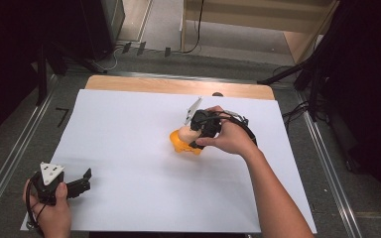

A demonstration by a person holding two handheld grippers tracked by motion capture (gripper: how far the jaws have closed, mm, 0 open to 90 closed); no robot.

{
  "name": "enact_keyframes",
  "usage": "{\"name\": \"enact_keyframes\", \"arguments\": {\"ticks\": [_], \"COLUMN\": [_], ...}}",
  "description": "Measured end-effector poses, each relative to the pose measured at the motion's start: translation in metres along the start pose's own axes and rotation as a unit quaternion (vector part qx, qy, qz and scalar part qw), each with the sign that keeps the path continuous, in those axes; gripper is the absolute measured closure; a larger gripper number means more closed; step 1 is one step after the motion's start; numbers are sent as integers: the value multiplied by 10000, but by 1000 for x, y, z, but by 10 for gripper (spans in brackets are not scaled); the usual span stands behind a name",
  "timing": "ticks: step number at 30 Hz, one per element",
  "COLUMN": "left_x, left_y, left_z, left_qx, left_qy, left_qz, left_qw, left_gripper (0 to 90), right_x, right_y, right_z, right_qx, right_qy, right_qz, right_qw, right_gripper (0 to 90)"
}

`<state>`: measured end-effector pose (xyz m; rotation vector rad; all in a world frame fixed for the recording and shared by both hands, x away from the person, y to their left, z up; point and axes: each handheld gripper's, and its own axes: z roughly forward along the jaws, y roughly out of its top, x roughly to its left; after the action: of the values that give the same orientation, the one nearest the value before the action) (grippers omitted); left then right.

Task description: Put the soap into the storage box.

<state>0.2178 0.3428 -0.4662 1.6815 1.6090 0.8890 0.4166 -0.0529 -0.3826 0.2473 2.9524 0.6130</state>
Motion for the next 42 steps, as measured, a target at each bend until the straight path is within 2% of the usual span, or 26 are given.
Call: {"name": "enact_keyframes", "arguments": {"ticks": [15, 18, 21, 25, 36, 40, 42], "left_x": [0, 0, 1, 1, 0, 0, 0], "left_y": [0, 0, 0, 0, 0, 0, 0], "left_z": [0, 0, 0, 0, 0, 0, 0], "left_qx": [0, 2, -1, -3, 5, 7, 0], "left_qy": [-7, -6, -16, -18, -6, 3, 3], "left_qz": [-4, -2, -2, -5, 4, 3, 0], "left_qw": [10000, 10000, 10000, 10000, 10000, 10000, 10000], "left_gripper": [0, 0, 0, 0, 0, 0, 0], "right_x": [-1, -1, -2, -1, -1, 1, 3], "right_y": [4, 3, 4, 1, -24, -36, -41], "right_z": [6, 5, -1, -6, -17, -18, -18], "right_qx": [21, -95, -292, -271, -351, -273, -221], "right_qy": [5, -31, 65, 37, -106, -83, -131], "right_qz": [45, 143, 234, 214, 413, 661, 650], "right_qw": [10000, 9998, 9993, 9994, 9985, 9974, 9976], "right_gripper": [327, 310, 301, 291, 281, 275, 271]}}
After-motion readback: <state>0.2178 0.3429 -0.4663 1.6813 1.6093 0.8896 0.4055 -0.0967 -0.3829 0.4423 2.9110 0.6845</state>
